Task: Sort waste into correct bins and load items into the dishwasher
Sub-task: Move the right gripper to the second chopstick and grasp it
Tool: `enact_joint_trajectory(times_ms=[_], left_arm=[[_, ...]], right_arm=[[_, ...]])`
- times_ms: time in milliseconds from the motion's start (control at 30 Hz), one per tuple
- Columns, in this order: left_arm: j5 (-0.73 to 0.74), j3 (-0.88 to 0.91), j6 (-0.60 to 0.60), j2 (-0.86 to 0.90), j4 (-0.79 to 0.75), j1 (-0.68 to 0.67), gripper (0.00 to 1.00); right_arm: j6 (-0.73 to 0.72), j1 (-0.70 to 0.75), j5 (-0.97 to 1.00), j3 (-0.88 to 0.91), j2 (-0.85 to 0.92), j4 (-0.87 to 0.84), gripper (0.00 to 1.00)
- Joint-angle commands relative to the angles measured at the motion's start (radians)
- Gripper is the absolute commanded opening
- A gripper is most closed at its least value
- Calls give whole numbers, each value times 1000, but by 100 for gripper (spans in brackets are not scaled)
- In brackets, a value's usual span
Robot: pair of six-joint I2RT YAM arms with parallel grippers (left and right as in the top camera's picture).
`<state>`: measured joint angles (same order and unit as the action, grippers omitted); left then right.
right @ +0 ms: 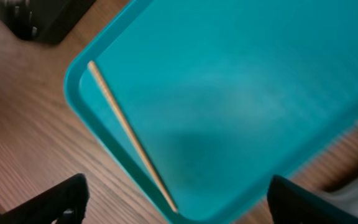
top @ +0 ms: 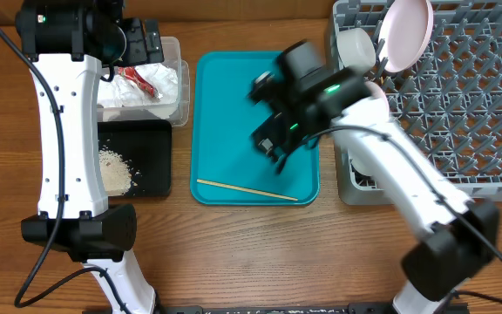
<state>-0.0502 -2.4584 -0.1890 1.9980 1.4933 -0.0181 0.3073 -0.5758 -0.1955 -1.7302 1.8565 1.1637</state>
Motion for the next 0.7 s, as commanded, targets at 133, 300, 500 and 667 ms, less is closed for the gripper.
enact_joint_trajectory(times_ms=[133, 300, 500, 667], left_arm=[[-9, -16, -17, -5, -2, -2, 100], [-9, -16, -17, -5, -2, -2, 100], [-9, -16, -17, -5, -2, -2, 100], [-9, -16, -17, -5, -2, -2, 100]], right_arm=[[69, -151, 45, 49, 158, -66, 100], [93, -217, 58, 49, 241, -137, 100], [93, -227, 64, 49, 303, -188, 89], [82, -227, 64, 61, 330, -244, 73]])
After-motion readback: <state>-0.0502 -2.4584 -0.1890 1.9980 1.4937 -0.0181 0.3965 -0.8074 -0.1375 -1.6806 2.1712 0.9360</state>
